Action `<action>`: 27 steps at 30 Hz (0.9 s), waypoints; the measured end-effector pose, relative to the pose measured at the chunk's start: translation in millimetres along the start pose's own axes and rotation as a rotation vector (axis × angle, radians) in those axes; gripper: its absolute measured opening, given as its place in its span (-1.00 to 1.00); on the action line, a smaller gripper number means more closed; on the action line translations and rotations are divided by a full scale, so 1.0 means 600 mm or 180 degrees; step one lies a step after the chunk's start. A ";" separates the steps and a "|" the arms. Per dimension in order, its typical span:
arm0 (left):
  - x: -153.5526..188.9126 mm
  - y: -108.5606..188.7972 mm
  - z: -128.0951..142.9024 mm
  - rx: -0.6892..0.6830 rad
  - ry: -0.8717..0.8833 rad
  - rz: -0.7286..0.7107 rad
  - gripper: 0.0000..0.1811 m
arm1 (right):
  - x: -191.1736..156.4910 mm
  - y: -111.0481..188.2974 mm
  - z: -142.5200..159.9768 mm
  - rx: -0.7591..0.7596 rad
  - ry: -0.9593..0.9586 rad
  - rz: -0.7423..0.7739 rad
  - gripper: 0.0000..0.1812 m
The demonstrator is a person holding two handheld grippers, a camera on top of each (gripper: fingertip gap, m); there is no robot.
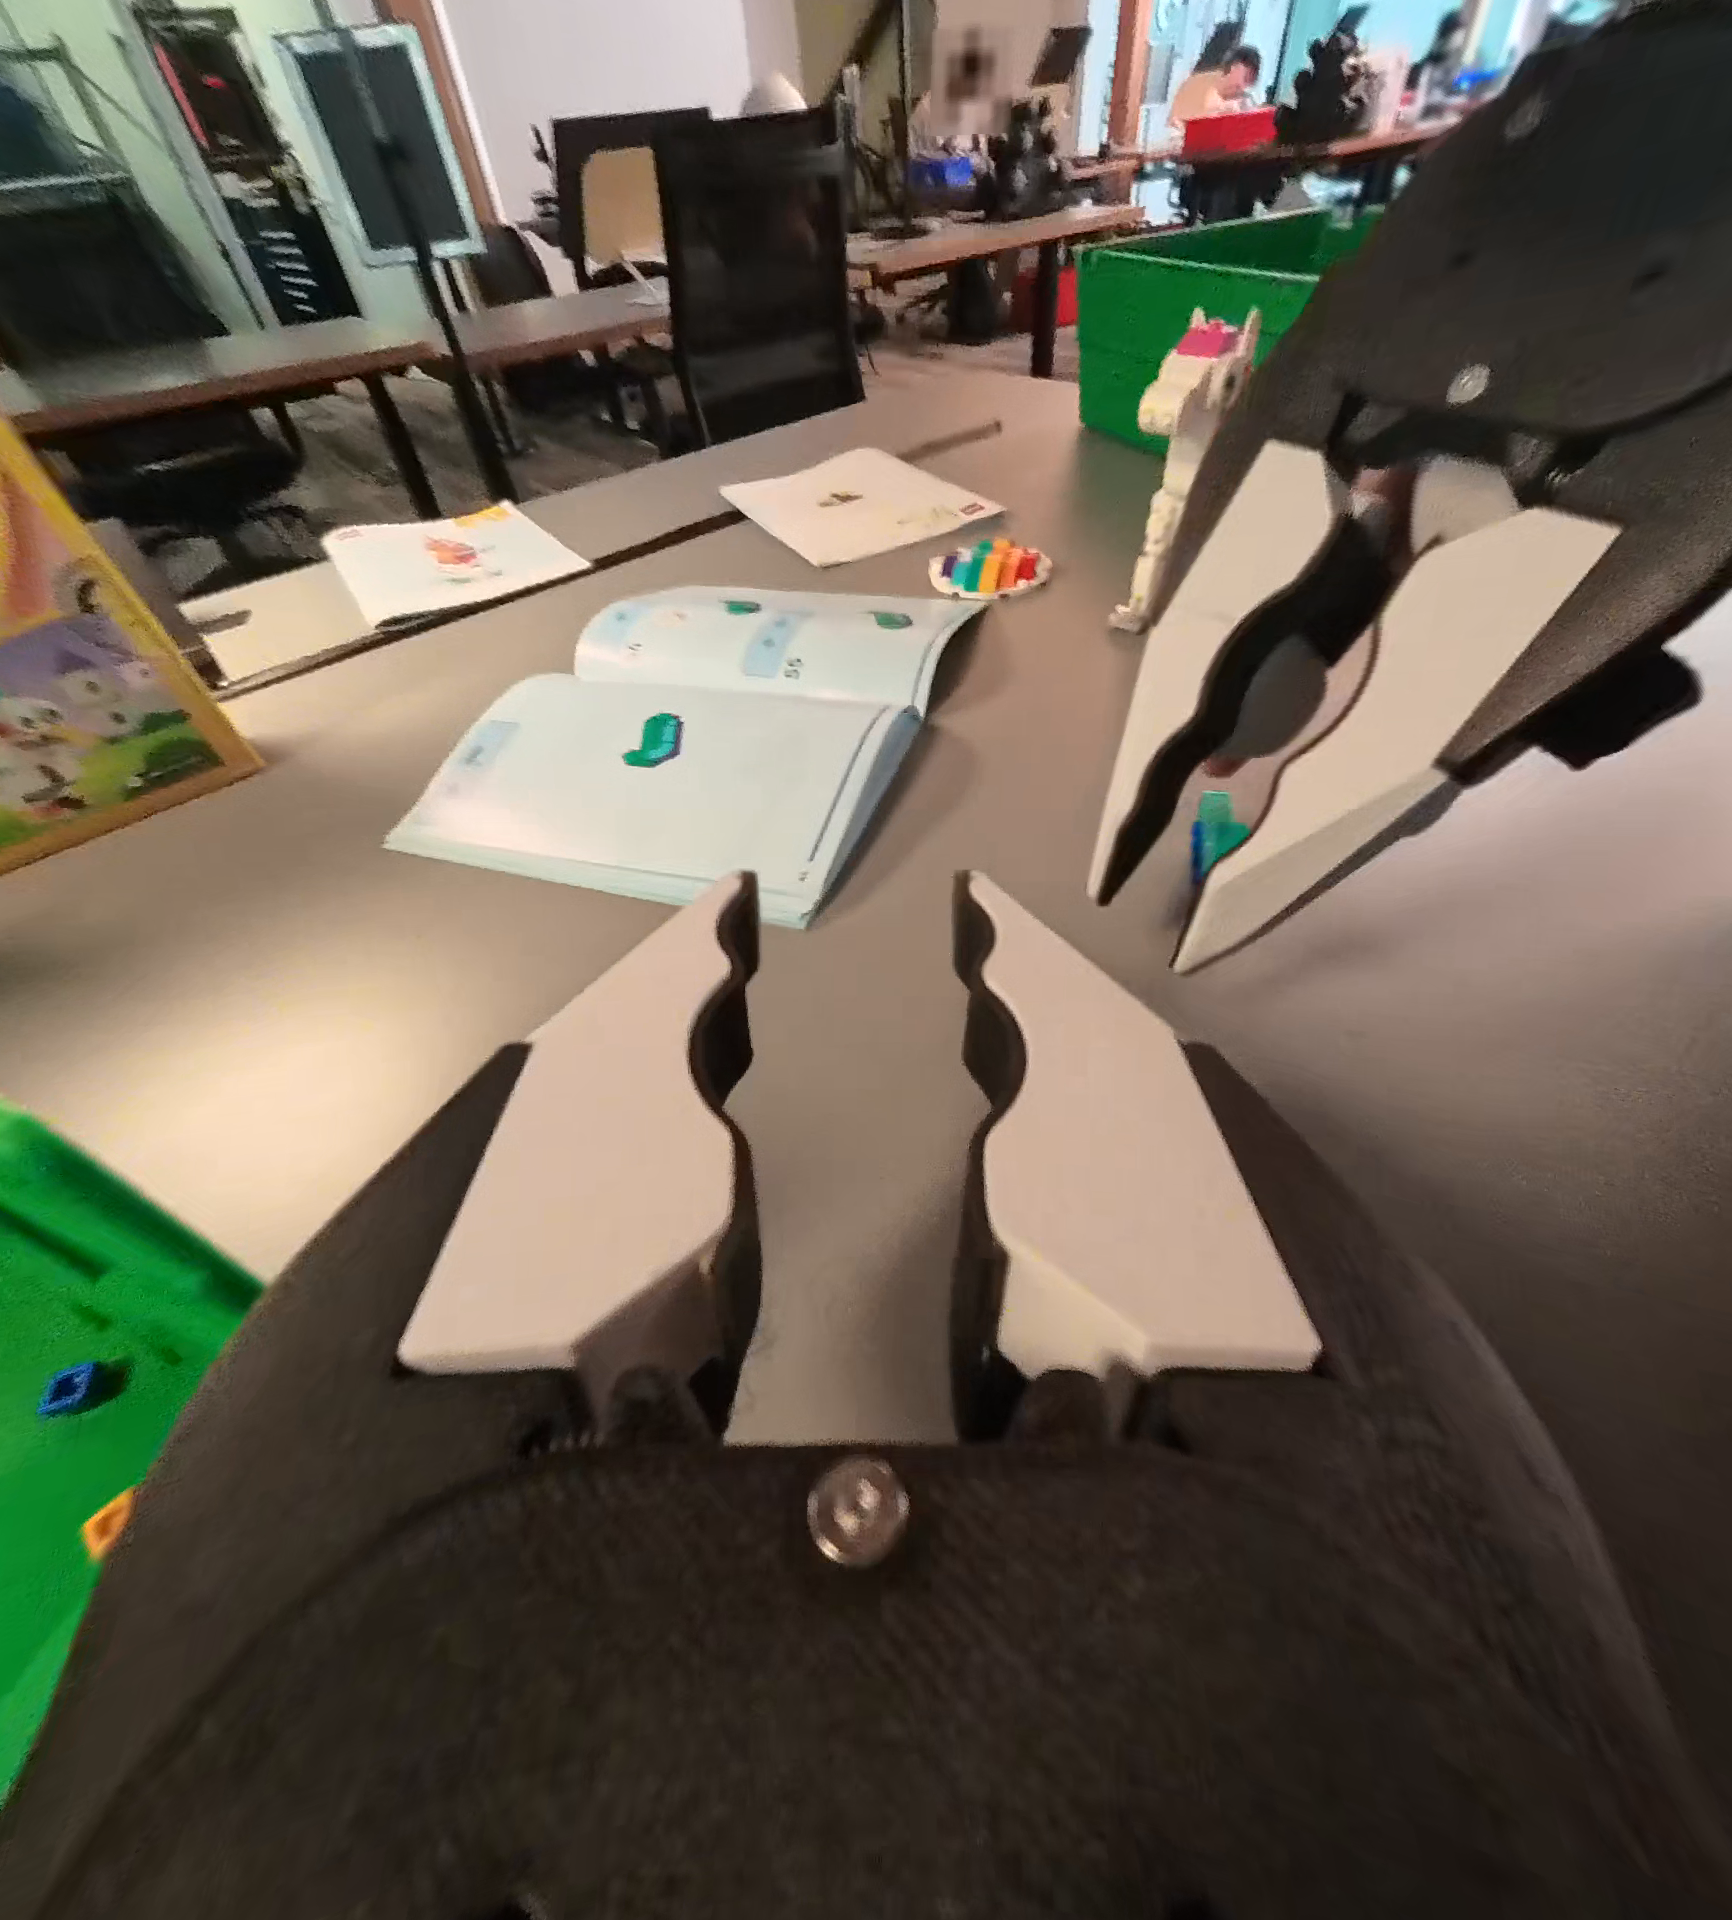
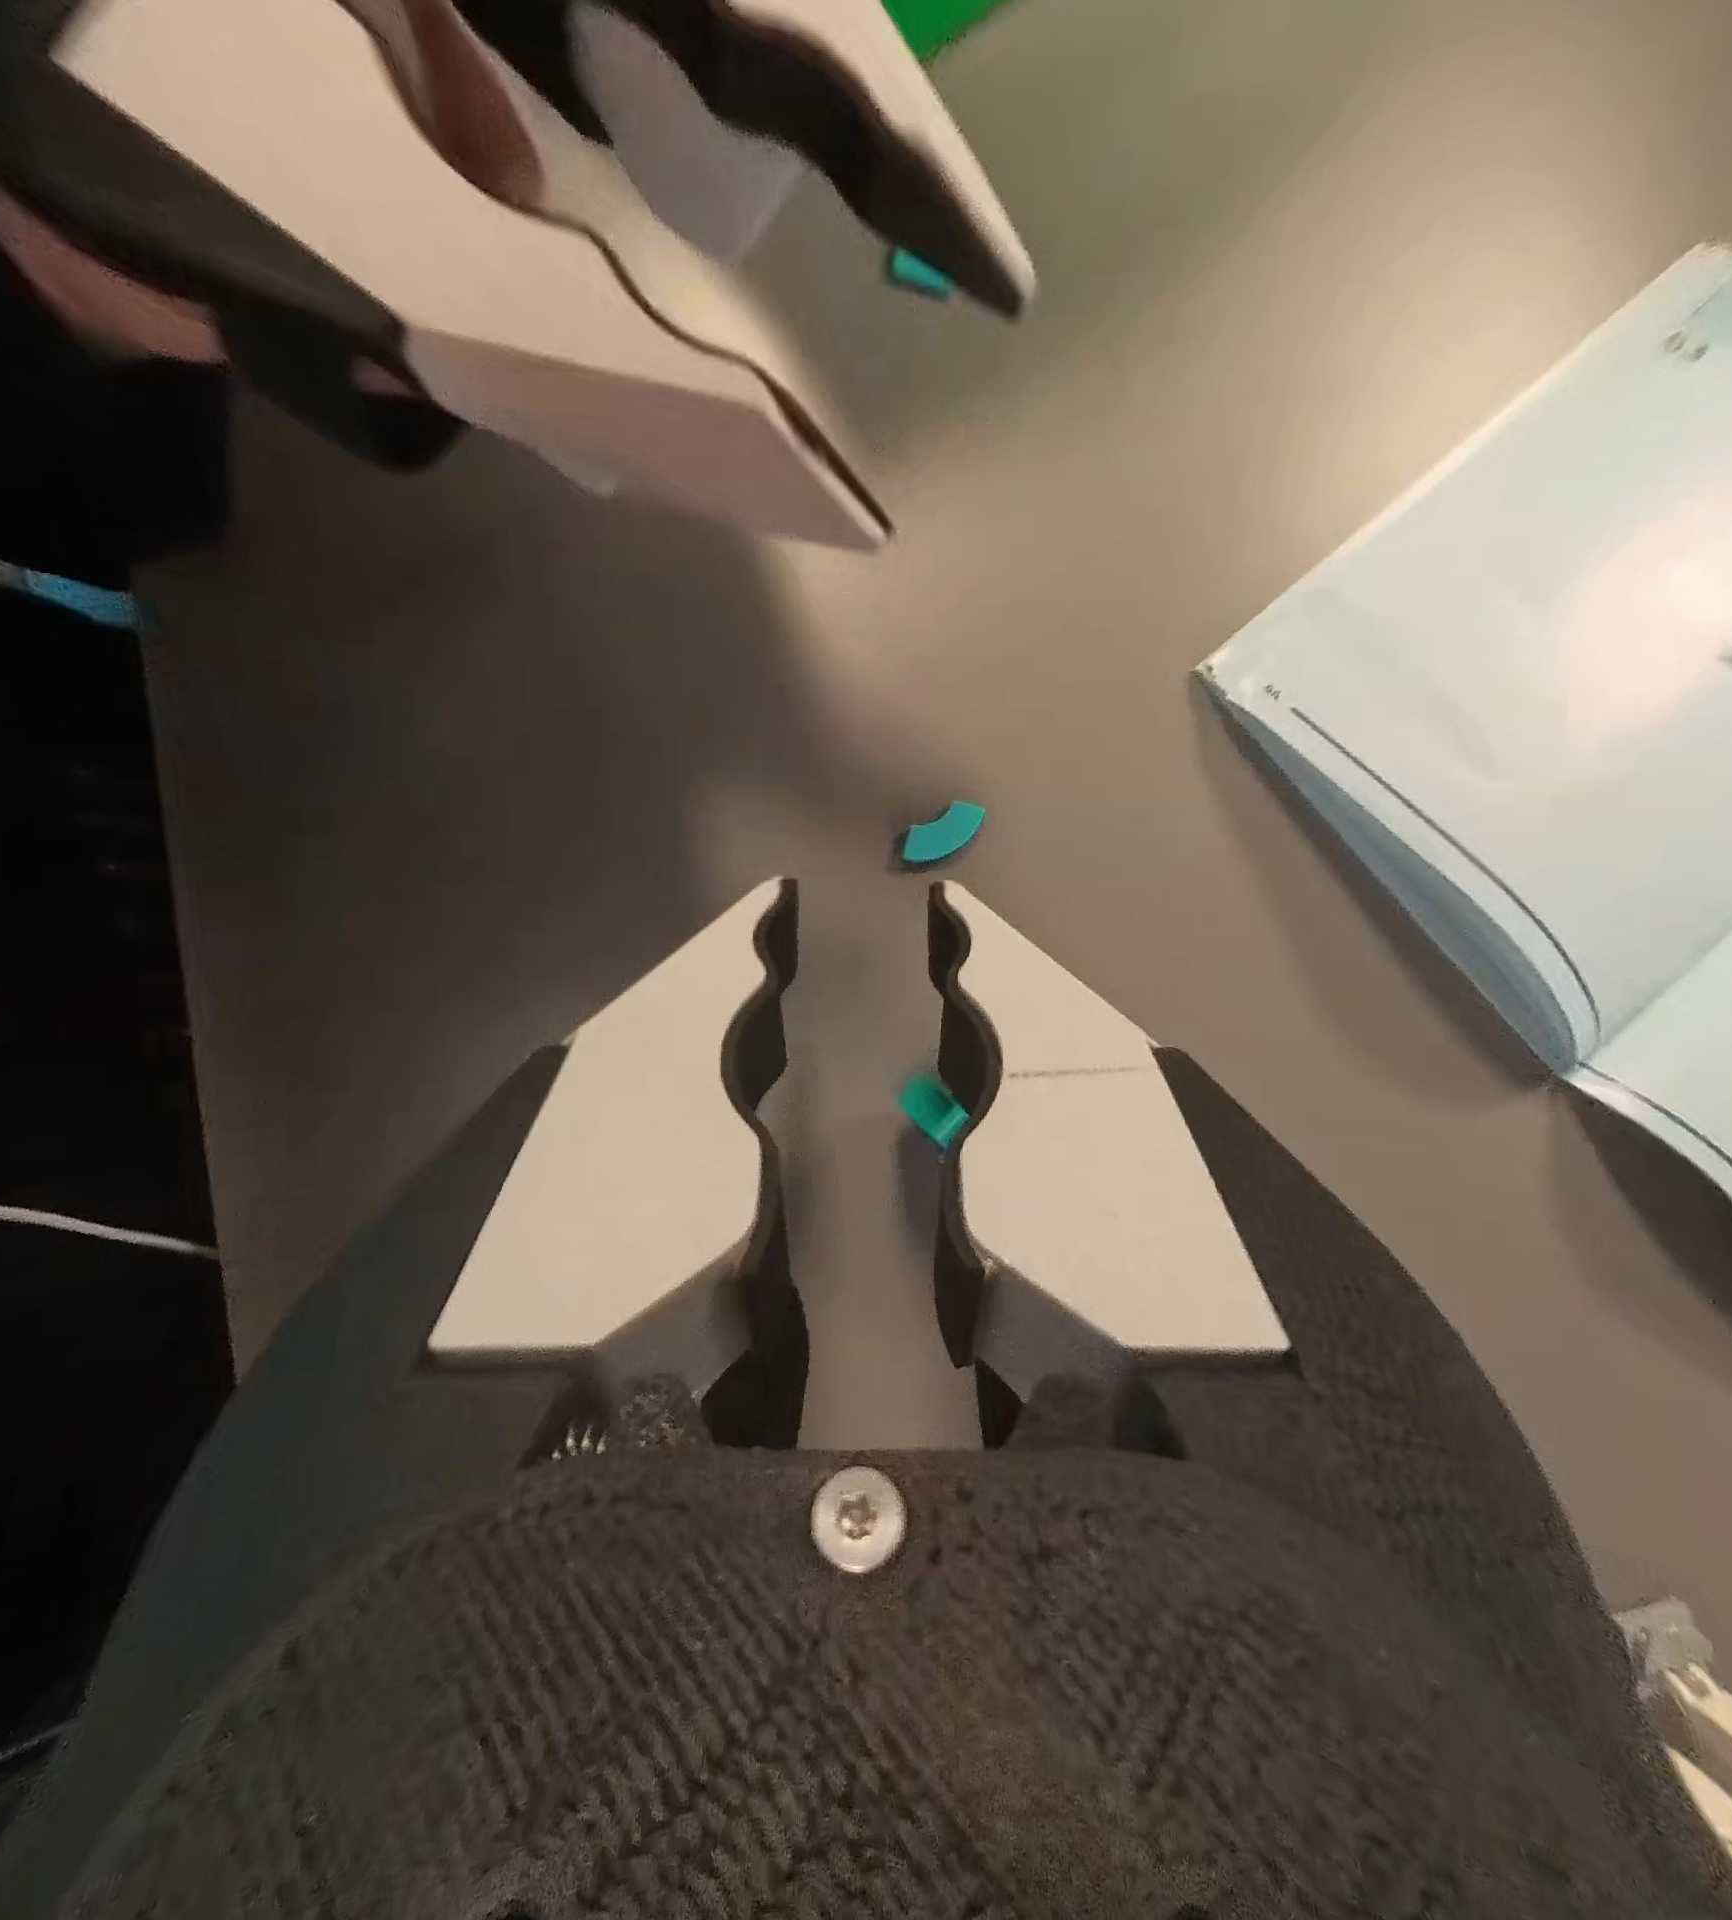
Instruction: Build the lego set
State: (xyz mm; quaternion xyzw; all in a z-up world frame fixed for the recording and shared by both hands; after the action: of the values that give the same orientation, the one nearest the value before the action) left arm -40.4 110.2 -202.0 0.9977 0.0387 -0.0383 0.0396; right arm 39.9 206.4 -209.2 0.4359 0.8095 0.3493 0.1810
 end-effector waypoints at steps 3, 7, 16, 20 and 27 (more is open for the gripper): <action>-0.008 0.007 0.000 0.0015 0.0031 -0.0073 -0.61 | 0.007 -0.014 -0.003 -0.0216 0.0078 -0.0116 -0.72; -0.015 0.013 -0.001 0.0069 0.0195 -0.0109 -0.62 | 0.012 -0.019 -0.006 -0.0426 0.1260 -0.0376 -0.72; -0.027 0.023 -0.004 0.0167 0.0467 -0.0134 -0.63 | 0.020 -0.049 -0.019 -0.0778 0.3883 -0.0915 -0.90; -0.028 0.025 -0.004 0.0199 0.0542 -0.0115 -0.63 | 0.018 -0.063 -0.019 -0.1031 0.4015 -0.1240 -0.87; -0.030 0.027 -0.004 0.0224 0.0643 -0.0059 -0.65 | 0.019 -0.069 -0.021 -0.1451 0.3425 -0.1560 -0.76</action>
State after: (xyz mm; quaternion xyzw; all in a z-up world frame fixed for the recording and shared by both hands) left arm -56.7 93.0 -196.7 0.9969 0.0504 0.0607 0.0001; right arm 1.9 195.0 -230.2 -0.0482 0.7687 0.6316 -0.0883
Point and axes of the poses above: each gripper's, where its closed fingertips meet, y back along the fingers, z out of its underside, x = y × z across the jaws, the point moved 6 cm from there along y, back along the fingers, and after that the axes turned 8 degrees about x, right-handed, at the moved point
